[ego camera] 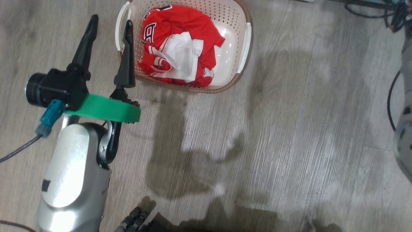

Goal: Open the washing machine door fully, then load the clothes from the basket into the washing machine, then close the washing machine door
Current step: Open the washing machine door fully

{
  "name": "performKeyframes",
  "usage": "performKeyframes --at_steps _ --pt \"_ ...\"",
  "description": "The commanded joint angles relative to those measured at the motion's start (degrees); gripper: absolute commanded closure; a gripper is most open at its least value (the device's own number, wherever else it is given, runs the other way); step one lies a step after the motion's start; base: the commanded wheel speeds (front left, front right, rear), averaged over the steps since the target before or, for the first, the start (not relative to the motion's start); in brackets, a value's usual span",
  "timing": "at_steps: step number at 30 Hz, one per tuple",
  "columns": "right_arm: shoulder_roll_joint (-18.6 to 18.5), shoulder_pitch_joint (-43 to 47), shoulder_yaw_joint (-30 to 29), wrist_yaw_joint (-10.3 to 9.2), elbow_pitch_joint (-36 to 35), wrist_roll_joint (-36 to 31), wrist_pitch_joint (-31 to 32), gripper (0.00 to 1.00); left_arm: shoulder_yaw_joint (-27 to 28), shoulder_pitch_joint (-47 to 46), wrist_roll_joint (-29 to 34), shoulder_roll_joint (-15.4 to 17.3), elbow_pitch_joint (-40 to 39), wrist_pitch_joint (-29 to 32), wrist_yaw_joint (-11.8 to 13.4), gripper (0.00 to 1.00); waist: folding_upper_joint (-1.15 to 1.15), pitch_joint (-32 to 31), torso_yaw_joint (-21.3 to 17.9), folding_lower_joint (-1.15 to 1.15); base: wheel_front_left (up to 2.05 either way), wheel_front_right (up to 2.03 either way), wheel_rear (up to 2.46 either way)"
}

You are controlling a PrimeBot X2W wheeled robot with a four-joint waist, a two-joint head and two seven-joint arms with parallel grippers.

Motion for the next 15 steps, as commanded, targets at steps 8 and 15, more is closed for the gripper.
performKeyframes --at_steps 8,15 --pt "1.5 -9.0 0.7 0.01 4.2 -1.8 1.1 1.00 2.9 -2.2 1.4 0.0 -2.2 -0.6 -1.2 0.00 0.00 1.9 1.0 0.00 0.00 0.00 0.00" --pt "1.3 -11.7 1.2 0.01 6.6 -2.7 2.7 1.00 3.5 -2.6 1.9 -0.7 -1.9 -0.6 -1.8 0.00 0.00 2.4 1.2 0.00 0.00 0.00 0.00"
